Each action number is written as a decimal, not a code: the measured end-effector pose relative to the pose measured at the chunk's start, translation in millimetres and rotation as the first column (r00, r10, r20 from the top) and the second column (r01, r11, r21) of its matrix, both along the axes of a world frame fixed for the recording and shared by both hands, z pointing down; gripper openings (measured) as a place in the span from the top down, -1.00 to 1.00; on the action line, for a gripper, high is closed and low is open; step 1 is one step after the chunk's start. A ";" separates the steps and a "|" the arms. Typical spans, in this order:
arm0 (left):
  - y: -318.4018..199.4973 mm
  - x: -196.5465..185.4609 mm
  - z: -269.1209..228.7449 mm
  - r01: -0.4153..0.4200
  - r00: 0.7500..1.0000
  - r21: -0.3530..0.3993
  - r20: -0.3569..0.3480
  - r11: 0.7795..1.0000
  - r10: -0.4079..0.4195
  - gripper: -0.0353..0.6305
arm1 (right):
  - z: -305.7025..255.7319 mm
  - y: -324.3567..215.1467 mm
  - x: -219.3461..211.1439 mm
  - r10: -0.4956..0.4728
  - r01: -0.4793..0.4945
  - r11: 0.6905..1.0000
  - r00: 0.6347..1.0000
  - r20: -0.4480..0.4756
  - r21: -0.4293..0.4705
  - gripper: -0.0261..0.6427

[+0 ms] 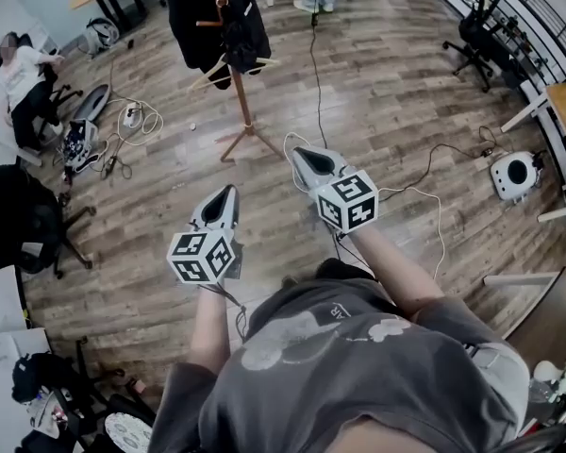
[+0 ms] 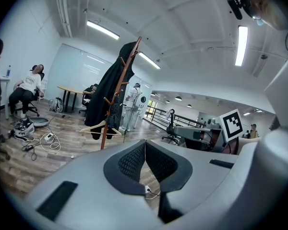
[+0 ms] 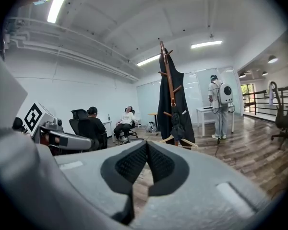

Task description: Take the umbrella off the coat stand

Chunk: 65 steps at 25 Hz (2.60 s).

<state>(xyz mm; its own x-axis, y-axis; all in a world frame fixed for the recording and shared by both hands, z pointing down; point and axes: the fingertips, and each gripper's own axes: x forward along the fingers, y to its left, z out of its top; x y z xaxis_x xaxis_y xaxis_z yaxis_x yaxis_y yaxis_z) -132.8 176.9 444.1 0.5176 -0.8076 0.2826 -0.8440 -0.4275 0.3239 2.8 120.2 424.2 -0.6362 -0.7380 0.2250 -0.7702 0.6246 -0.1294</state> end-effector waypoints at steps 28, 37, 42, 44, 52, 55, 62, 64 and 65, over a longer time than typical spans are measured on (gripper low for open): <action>-197.5 23.7 3.4 0.105 0.994 -0.006 0.021 0.994 -0.105 0.86 | 8.7 -225.5 7.1 -0.131 0.138 0.988 0.986 0.104 -0.064 0.93; -264.2 43.5 -1.9 0.116 0.993 -0.001 0.006 0.993 -0.116 0.86 | 23.3 -284.2 17.2 -0.220 0.236 0.964 0.967 0.127 -0.121 0.93; -292.5 45.0 -4.6 0.151 0.987 -0.001 0.055 0.988 -0.151 0.86 | 23.2 -313.7 18.2 -0.225 0.237 0.966 0.967 0.117 -0.103 0.93; -302.9 36.1 -7.7 0.164 0.983 0.000 0.083 0.986 -0.163 0.86 | 17.8 -323.4 11.9 -0.224 0.235 0.968 0.967 0.118 -0.088 0.93; -339.2 -12.2 -11.4 0.214 0.971 0.018 0.108 0.977 -0.215 0.86 | 27.1 -351.2 -19.6 -0.227 0.233 0.967 0.971 0.072 -0.099 0.93; -360.0 -30.7 -7.0 0.215 0.972 0.012 0.090 0.976 -0.216 0.86 | 32.7 -369.5 -32.4 -0.212 0.217 0.970 0.976 0.053 -0.106 0.92; -416.8 -57.1 2.2 0.154 0.986 -0.008 0.065 0.988 -0.153 0.86 | 49.3 -422.3 -69.0 -0.173 0.171 0.973 0.985 0.005 -0.156 0.38; -430.8 -64.8 6.9 0.134 0.990 -0.019 0.057 0.991 -0.133 0.86 | 54.7 -438.8 -78.8 -0.140 0.137 0.976 0.990 -0.005 -0.171 0.15; -437.4 -68.0 9.9 0.123 0.991 -0.025 0.055 0.992 -0.122 0.86 | 57.9 -446.5 -83.0 -0.123 0.120 0.977 0.992 -0.010 -0.177 0.04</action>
<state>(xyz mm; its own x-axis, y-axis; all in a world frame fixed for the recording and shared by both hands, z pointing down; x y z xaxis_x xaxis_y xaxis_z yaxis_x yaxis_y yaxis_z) -200.8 -260.4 454.0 0.3989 -0.8555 0.3302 -0.9057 -0.3113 0.2879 -80.3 -326.4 482.1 -0.7124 -0.6033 0.3586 -0.6937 0.6826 -0.2298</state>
